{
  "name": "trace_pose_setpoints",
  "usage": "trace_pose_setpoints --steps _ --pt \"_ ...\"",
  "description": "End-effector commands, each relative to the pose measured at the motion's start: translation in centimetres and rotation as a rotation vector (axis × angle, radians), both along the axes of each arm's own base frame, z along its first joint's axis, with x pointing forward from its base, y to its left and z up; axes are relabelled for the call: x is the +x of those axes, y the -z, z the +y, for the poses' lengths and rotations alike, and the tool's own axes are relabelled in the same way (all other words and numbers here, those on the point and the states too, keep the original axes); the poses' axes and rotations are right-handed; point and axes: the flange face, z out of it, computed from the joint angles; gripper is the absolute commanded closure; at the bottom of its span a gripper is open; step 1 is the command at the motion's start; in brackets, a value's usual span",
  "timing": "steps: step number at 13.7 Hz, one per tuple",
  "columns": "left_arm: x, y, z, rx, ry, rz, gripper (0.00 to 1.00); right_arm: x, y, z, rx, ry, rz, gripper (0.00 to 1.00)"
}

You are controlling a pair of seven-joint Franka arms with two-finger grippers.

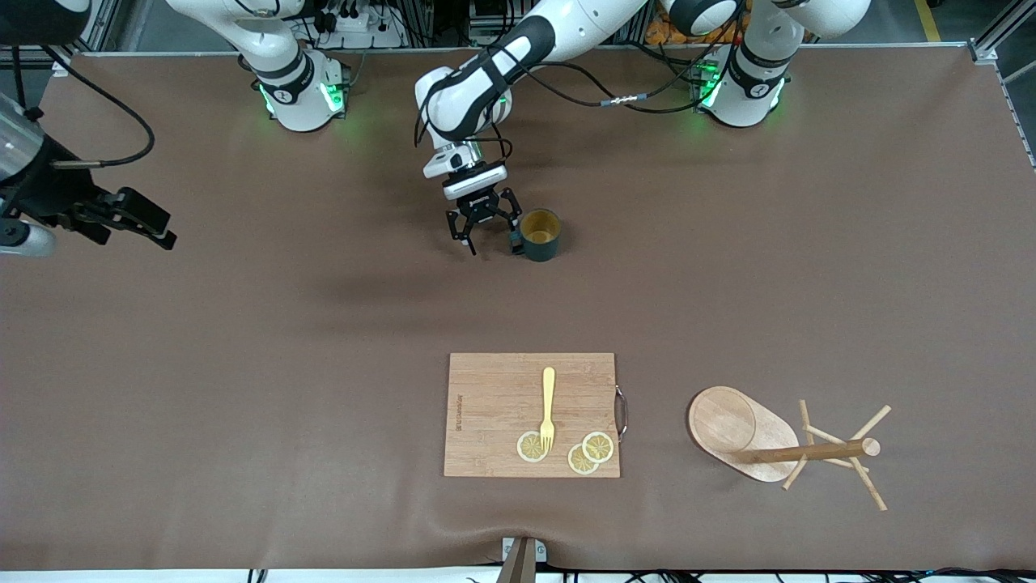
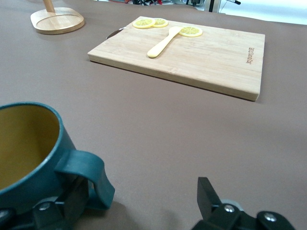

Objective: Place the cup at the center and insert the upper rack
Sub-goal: 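Close the left gripper on the mug handle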

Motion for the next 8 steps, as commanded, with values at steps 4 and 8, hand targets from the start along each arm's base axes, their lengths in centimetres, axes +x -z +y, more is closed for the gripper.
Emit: trace_pose_setpoints --steps 4,8 --pt "0.6 1.4 -0.1 0.011 0.020 -0.076 0.00 -0.4 -2.1 -0.3 -0.019 -0.010 -0.030 0.00" --pt "1.3 1.7 0.2 0.024 0.036 -0.102 0.00 -0.2 -1.6 -0.3 -0.023 -0.008 -0.019 0.00"
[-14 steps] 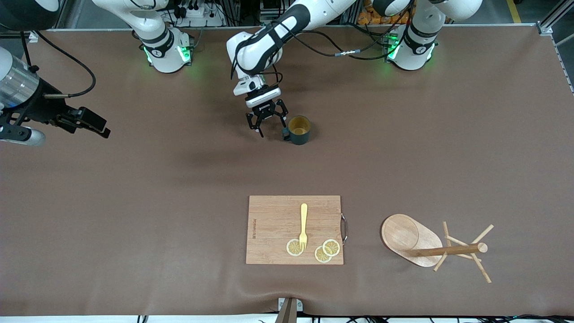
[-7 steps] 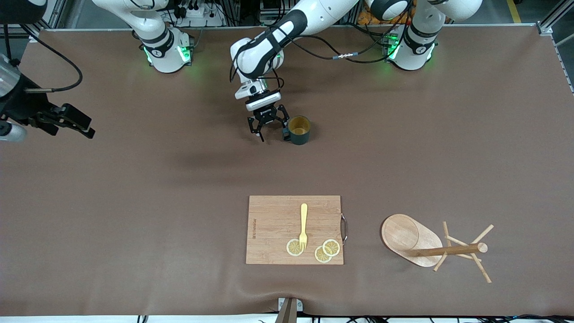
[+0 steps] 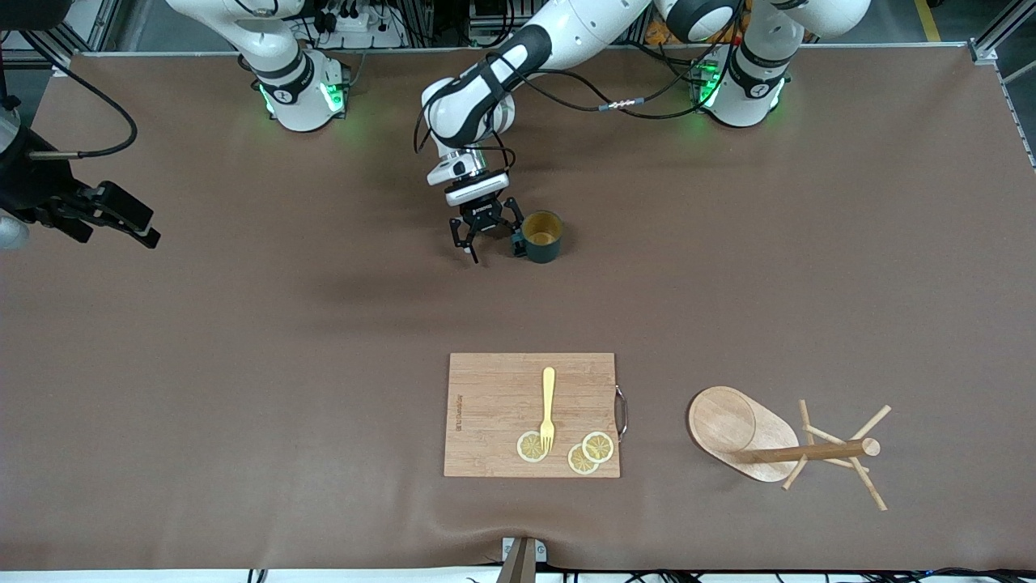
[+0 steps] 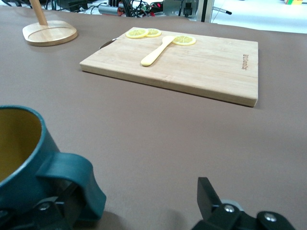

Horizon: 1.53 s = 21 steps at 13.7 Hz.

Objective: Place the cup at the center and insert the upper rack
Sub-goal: 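Close the left gripper on the mug handle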

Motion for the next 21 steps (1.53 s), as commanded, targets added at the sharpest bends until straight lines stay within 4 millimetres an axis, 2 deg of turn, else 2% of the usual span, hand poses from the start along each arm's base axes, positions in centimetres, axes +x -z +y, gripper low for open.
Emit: trace_pose_setpoints --steps 1,2,3,4,7,8,11,16,19,21 --pt "0.3 0.2 -0.4 -0.005 -0.001 -0.044 0.14 -0.1 -0.4 -0.3 -0.017 -0.006 0.000 0.00" --pt "0.3 0.2 -0.3 -0.004 -0.002 -0.042 0.47 -0.1 -0.4 -0.4 -0.030 -0.011 0.000 0.00" --pt "0.4 0.2 -0.3 -0.004 -0.005 -0.040 0.92 -0.1 -0.5 -0.5 -0.066 -0.014 -0.008 0.00" --pt "0.4 0.3 -0.3 -0.009 -0.011 -0.040 1.00 0.0 -0.5 -0.5 -0.081 -0.010 -0.010 0.00" --pt "0.4 -0.1 -0.4 -0.020 -0.016 -0.045 1.00 -0.3 -0.5 -1.0 -0.054 -0.017 0.023 0.00" --pt "0.5 -0.3 -0.4 -0.021 -0.013 -0.046 1.00 -0.4 -1.4 -0.9 -0.055 -0.018 0.009 0.00" --pt "0.7 -1.1 -0.6 -0.028 -0.013 -0.051 1.00 -0.2 -1.1 -1.0 -0.069 -0.011 0.015 0.00" --pt "3.8 -7.6 -0.4 -0.042 -0.053 -0.003 1.00 -0.2 -1.6 -1.2 -0.088 -0.005 0.005 0.00" --pt "8.1 -12.8 -0.3 -0.068 -0.096 0.063 1.00 -0.2 -1.7 -2.6 -0.070 0.018 0.007 0.00" --pt "10.7 -17.9 1.1 -0.095 -0.122 0.104 1.00 -0.6 -1.3 -3.2 -0.069 0.027 0.044 0.00"
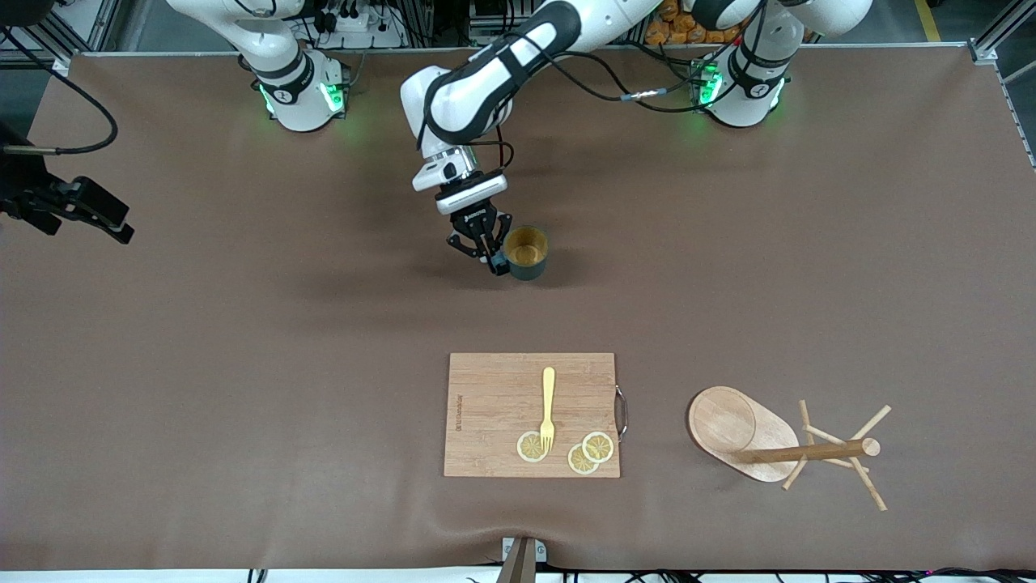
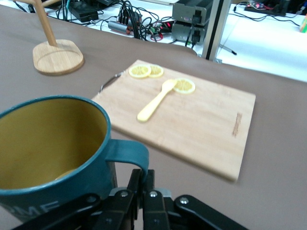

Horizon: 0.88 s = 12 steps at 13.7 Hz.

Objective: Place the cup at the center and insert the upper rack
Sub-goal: 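Lift the mug with the left gripper and carry it to the mug tree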

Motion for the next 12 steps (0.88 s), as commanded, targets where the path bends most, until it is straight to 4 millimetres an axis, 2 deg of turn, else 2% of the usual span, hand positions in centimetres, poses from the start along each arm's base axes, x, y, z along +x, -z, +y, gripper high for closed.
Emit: trace_pose_setpoints --steps 1,3,6,9,12 --pt "3.1 -7.4 2.0 -0.040 -0.024 0.064 1.00 -0.2 -0.3 -0.9 0.000 0.008 0.030 0.00" --pt "5.7 -11.4 4.1 -0.062 -0.036 0.125 1.00 -0.2 -0.4 -1.0 0.000 0.010 0.029 0.00" --pt "10.0 -16.0 8.6 -0.118 -0.086 0.237 1.00 -0.3 -0.6 -0.5 0.000 0.007 0.026 0.00" --pt "14.4 -18.4 13.6 -0.175 -0.133 0.326 1.00 -0.3 -0.8 -0.4 0.000 0.002 0.023 0.00" --pt "19.0 -22.1 19.0 -0.341 -0.183 0.346 1.00 -0.3 -0.8 -0.5 -0.002 0.004 0.023 0.00"
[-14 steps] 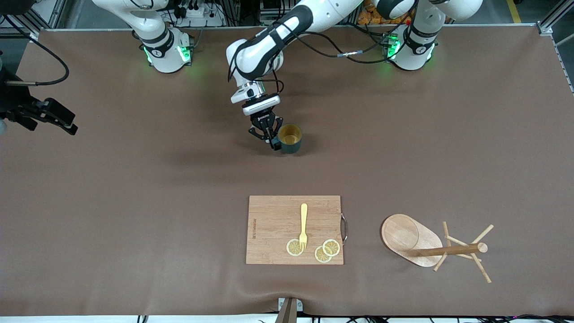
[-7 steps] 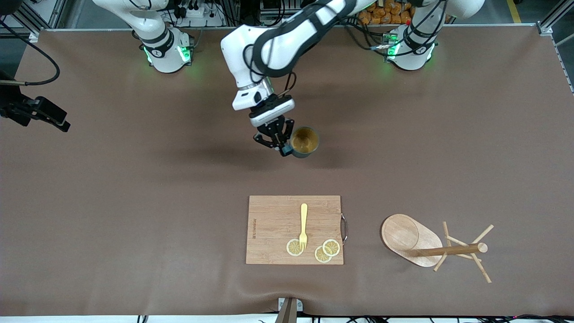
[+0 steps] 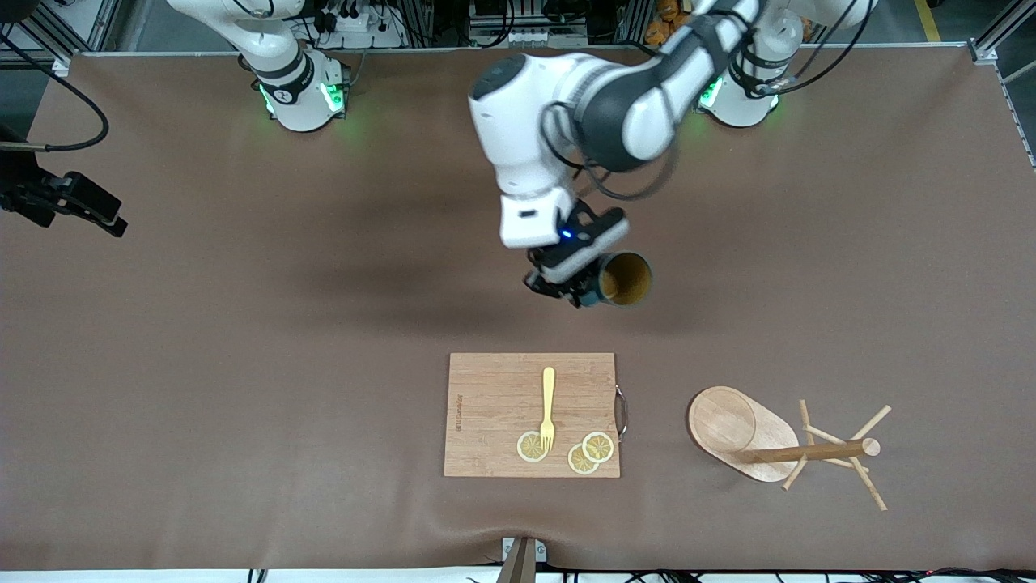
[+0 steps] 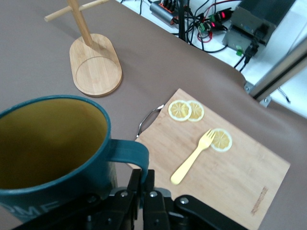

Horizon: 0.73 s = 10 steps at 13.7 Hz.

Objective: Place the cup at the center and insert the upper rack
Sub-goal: 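Lift the mug with the left gripper and carry it to the mug tree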

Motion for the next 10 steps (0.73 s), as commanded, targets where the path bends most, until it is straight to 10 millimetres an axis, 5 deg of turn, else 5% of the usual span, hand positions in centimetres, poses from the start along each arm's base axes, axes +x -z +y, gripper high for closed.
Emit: trace_pose_setpoints --steps 1,5,10 --pt "2.7 -3.9 4.5 -0.141 -0.042 0.011 1.00 0.0 -0.6 -0.2 -0.001 -0.002 0.001 0.00" --pt "6.8 -6.5 10.2 -0.367 -0.143 0.029 1.00 -0.1 -0.8 0.3 -0.001 -0.009 -0.002 0.00" --pt "9.3 -9.1 15.1 -0.604 -0.273 0.054 1.00 -0.3 -0.7 0.7 -0.005 -0.018 0.009 0.00"
